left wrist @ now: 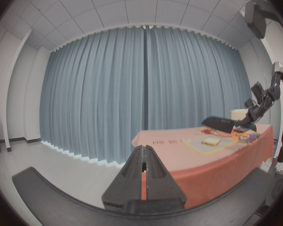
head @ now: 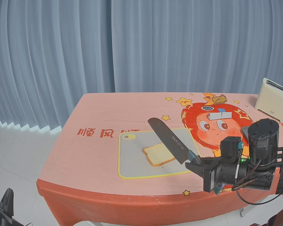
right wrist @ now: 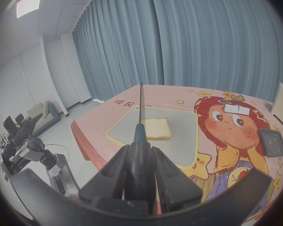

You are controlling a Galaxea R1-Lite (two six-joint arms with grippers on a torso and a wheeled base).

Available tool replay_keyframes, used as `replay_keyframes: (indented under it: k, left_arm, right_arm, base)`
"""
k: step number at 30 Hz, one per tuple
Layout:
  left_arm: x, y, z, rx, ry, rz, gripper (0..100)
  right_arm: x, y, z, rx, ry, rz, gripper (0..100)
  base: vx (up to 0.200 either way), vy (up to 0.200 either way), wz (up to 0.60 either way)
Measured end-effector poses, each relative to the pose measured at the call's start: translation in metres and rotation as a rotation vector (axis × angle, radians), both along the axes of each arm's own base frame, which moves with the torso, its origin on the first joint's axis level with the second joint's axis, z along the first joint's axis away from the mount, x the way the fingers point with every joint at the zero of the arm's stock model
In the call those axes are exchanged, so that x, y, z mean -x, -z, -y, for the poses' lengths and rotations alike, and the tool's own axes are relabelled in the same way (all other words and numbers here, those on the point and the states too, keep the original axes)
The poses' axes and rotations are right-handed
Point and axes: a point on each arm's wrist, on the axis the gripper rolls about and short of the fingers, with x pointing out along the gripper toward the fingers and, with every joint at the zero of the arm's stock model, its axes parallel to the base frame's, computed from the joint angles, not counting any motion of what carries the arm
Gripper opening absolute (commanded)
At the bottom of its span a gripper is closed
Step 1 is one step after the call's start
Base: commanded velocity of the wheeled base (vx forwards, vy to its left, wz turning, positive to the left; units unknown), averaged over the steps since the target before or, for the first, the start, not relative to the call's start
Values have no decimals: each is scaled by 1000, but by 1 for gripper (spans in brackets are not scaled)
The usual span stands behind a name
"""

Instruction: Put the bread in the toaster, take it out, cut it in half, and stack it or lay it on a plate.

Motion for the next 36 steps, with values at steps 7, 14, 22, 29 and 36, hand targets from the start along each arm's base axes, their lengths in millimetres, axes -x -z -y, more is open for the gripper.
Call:
replay_keyframes:
  k: [7,14,22,29,36]
  left_arm:
    - [4,-23,0,7,-1,228,0]
    - [5,-25,0,12,-1,251,0]
    - [7,-31,1,0,30,307,0]
    - [7,-39,1,-1,43,359,0]
    - [-4,-61,1,-5,61,414,0]
  right_arm:
    - [1,-1,0,-4,-2,3,0]
    - [4,-1,-1,-4,-15,4,0]
    - [6,0,-1,-2,-22,2,0]
    - [6,-1,-1,-2,-22,2,0]
    - [7,0,-1,3,-26,-2,0]
  base:
    - [0,0,0]
    - [0,0,0]
    - [0,0,0]
    - [0,0,0]
    - [0,0,0]
